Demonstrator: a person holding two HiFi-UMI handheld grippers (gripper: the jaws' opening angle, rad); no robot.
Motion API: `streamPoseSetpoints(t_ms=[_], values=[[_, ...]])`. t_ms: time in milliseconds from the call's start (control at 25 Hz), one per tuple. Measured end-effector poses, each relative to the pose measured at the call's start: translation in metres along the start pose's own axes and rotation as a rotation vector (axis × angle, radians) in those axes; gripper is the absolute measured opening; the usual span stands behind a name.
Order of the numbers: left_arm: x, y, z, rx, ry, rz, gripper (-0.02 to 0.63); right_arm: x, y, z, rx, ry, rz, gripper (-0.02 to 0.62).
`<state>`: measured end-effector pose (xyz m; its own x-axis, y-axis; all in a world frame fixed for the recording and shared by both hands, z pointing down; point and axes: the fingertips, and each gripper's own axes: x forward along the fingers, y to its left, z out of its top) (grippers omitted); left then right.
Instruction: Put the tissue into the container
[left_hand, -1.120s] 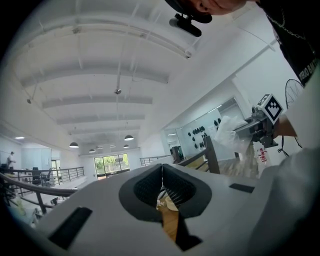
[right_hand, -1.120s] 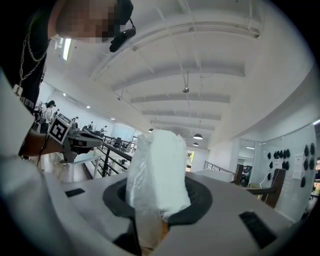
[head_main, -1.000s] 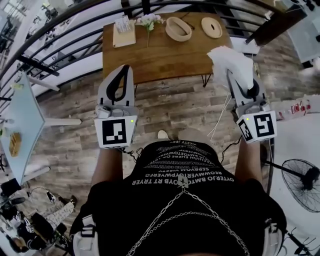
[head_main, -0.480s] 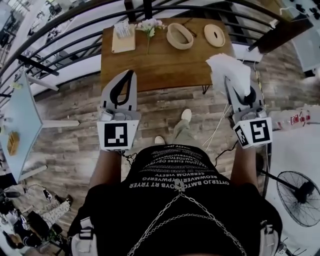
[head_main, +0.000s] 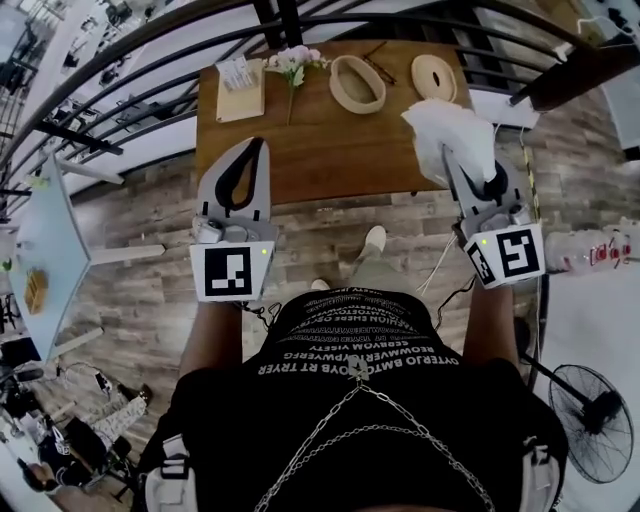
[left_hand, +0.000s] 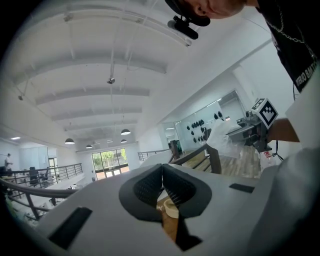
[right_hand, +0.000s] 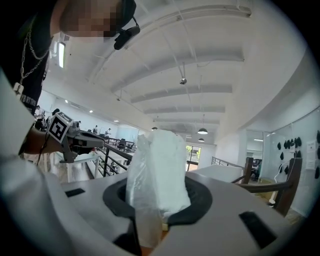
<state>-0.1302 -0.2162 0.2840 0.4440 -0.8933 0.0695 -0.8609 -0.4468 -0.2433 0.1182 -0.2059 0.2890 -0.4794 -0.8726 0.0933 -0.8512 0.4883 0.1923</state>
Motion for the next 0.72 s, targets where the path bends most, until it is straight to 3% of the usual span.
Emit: streamPoseSetpoints(t_ms=[240, 720], values=[[0.060, -0.011, 0.013, 0.020, -0.002, 0.011, 0.029, 0.028, -0.058, 0.003, -0.011, -0.029, 0.018, 0.132], [0.133, -0.024, 0.039, -0.004, 0.005, 0.147, 0.029, 0.051, -0.179, -0.002, -0.033, -0.064, 0.045, 0.132]])
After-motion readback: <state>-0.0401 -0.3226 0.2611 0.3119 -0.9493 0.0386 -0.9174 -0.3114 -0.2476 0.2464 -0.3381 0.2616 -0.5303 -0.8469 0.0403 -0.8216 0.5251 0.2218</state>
